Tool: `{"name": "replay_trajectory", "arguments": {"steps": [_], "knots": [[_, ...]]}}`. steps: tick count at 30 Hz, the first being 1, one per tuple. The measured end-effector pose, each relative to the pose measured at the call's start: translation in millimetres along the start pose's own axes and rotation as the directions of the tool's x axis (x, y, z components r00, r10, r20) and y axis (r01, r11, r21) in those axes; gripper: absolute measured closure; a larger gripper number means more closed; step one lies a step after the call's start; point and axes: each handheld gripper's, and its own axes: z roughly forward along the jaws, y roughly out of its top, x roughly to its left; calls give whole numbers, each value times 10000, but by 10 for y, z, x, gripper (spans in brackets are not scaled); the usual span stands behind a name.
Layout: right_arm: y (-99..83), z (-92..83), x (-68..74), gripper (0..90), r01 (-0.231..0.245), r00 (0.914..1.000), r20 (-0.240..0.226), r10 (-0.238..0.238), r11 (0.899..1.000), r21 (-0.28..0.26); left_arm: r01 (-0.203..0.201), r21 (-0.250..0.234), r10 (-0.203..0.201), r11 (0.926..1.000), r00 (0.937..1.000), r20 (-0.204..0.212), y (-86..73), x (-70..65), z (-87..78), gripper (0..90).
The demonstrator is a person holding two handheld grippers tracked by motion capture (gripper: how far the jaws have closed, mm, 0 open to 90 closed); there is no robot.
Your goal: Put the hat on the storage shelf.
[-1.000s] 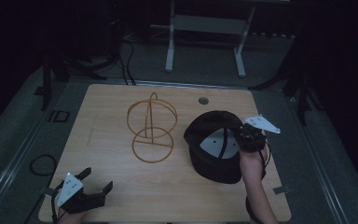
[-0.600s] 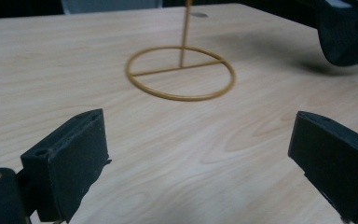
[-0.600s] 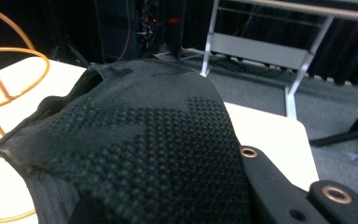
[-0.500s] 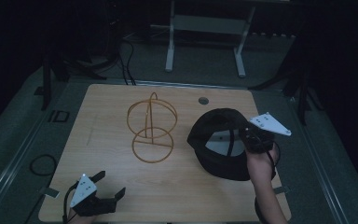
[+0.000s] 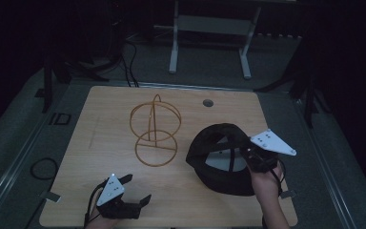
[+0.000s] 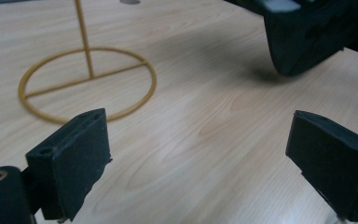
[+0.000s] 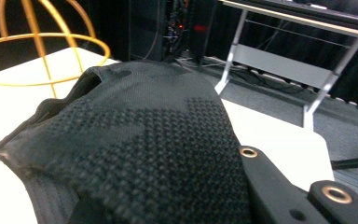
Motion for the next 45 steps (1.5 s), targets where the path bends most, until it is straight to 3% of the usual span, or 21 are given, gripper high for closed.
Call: {"name": "replay_trajectory", "arguments": {"steps": [7, 14, 21, 27, 30, 33, 34, 36, 39, 40, 42, 45], "knots": [[-32, -15, 138, 884, 258, 9980, -580, -256, 9997, 37, -18, -131, 21, 9999, 9998, 213, 210, -75, 101, 67], [-42, -12, 256, 884, 503, 9945, -917, -500, 9987, 7, -235, -56, 239, 9997, 9966, 783, 430, -182, 227, 86], [-28, -5, 347, 884, 607, 9885, -1379, -619, 9981, -129, -400, -67, 404, 9992, 9968, 688, 628, -260, 357, 109], [17, -34, 439, 884, 888, 9792, -1797, -943, 9953, -387, -547, -148, 555, 9984, 9963, 656, 735, -286, 452, 130], [30, -46, 456, 884, 1098, 9673, -2225, -1215, 9919, -642, -610, -94, 615, 9981, 9953, 748, 777, -284, 477, 146], [30, -50, 466, 884, 1173, 9634, -2343, -1301, 9908, -681, -792, -85, 796, 9968, 9945, 687, 795, -282, 487, 147], [27, -52, 474, 884, 1244, 9582, -2504, -1385, 9897, -711, -756, -62, 759, 9971, 9947, 698, 797, -275, 492, 159], [25, -55, 478, 884, 1211, 9575, -2541, -1364, 9898, -753, -587, -77, 591, 9982, 9946, 850, 801, -258, 506, 180], [25, -58, 494, 884, 1299, 9512, -2707, -1479, 9880, -833, -618, -304, 641, 9976, 9946, 818, 805, -248, 500, 256], [22, -53, 507, 884, 1402, 9506, -2681, -1566, 9869, -794, -566, -381, 595, 9977, 9952, 775, 808, -246, 489, 357], [18, -48, 513, 884, 1456, 9506, -2651, -1616, 9862, -789, -489, -543, 531, 9973, 9954, 792, 817, -237, 473, 464], [5, -36, 526, 884, 1531, 9506, -2620, -1663, 9857, -700, -425, -634, 446, 9971, 9985, 327, 833, -226, 455, 647]]}}
